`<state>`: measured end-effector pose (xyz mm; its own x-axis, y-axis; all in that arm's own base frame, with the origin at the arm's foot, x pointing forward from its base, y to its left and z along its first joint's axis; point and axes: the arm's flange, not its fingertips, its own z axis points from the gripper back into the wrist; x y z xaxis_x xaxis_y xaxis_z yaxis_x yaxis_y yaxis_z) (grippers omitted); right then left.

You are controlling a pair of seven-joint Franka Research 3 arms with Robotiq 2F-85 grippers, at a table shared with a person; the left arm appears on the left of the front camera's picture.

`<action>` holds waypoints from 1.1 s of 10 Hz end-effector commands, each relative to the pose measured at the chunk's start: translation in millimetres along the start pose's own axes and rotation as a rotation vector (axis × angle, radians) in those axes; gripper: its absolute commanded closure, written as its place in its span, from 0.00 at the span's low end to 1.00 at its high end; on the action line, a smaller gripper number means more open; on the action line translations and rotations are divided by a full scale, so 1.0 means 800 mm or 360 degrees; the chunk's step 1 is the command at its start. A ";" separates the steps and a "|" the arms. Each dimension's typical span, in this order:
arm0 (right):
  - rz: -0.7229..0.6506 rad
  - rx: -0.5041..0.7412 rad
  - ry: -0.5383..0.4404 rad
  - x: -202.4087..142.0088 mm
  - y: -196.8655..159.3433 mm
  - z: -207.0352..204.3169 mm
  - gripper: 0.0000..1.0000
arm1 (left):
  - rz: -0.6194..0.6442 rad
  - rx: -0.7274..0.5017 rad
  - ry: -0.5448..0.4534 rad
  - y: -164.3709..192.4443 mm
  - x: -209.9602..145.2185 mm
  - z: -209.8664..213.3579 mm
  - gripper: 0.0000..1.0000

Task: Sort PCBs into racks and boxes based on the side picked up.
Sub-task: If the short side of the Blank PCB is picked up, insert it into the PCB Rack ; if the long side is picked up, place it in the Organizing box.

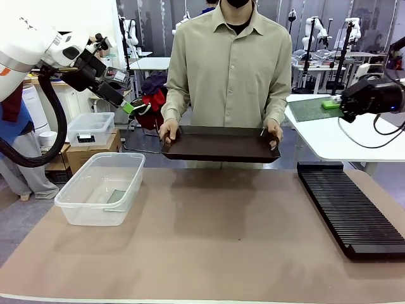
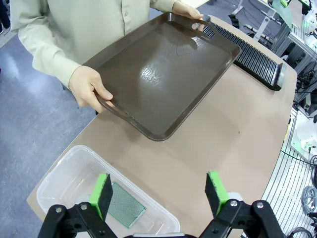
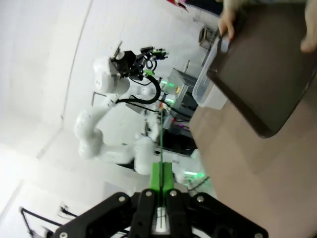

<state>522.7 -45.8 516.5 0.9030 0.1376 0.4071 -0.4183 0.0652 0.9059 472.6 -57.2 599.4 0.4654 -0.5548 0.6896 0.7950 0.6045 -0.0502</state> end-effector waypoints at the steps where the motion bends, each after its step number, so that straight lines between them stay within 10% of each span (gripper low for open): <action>1: 0.0310 -0.0088 -0.0011 -0.007 -0.006 0.026 0.98 | -0.0002 0.0003 -0.0001 0.001 0.001 0.000 0.00; 4: 0.0922 -0.0323 0.0027 -0.008 -0.020 0.055 0.98 | -0.0002 0.0003 -0.0001 0.001 0.001 0.000 0.00; 8: 0.0773 -0.0386 -0.0104 -0.013 -0.052 0.096 0.98 | -0.0002 0.0003 -0.0001 0.001 0.001 0.000 0.00; 11: 0.1026 -0.0473 0.0100 -0.011 -0.036 0.084 0.98 | -0.0002 0.0003 -0.0001 0.001 0.001 0.000 0.00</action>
<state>535.9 -119.5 489.7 0.4876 0.2758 0.8284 -0.8703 0.2292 0.4360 472.6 -57.2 599.4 0.4654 -0.5548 0.6896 0.7950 0.6045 -0.0503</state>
